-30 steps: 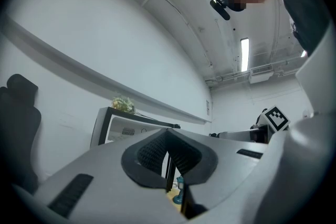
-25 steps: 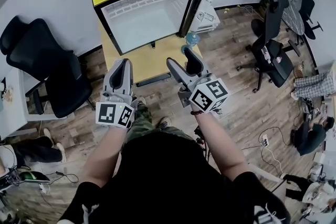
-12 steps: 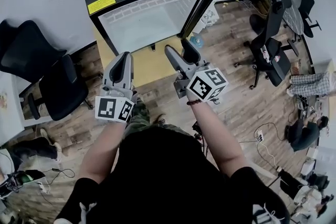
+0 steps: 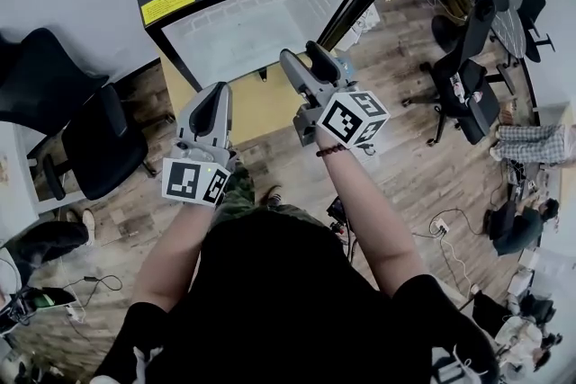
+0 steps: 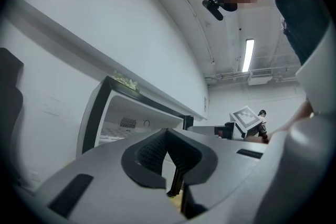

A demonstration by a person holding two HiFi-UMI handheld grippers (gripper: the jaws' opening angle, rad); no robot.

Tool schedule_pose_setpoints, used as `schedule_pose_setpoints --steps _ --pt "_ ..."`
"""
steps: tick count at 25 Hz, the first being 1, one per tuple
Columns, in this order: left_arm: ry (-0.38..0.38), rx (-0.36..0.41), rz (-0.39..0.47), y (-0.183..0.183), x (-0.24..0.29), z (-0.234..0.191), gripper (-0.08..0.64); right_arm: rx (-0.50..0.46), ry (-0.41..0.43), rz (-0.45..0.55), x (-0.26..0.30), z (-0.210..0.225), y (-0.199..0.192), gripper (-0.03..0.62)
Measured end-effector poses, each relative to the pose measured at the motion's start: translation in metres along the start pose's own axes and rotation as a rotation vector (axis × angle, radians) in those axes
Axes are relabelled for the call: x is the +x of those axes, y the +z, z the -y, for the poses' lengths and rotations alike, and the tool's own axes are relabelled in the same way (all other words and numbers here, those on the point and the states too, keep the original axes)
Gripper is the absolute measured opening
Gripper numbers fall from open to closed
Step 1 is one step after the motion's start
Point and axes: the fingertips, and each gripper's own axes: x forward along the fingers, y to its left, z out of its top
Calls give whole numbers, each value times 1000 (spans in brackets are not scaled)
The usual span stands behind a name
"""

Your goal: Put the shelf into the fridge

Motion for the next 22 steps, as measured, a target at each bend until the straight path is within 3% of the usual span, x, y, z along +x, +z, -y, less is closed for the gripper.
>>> schedule_pose_setpoints --steps 14,22 --pt "-1 1 -16 -5 12 -14 18 73 5 -33 69 23 -7 310" --pt "5 2 -28 -7 11 -20 18 164 2 -46 95 35 -14 304"
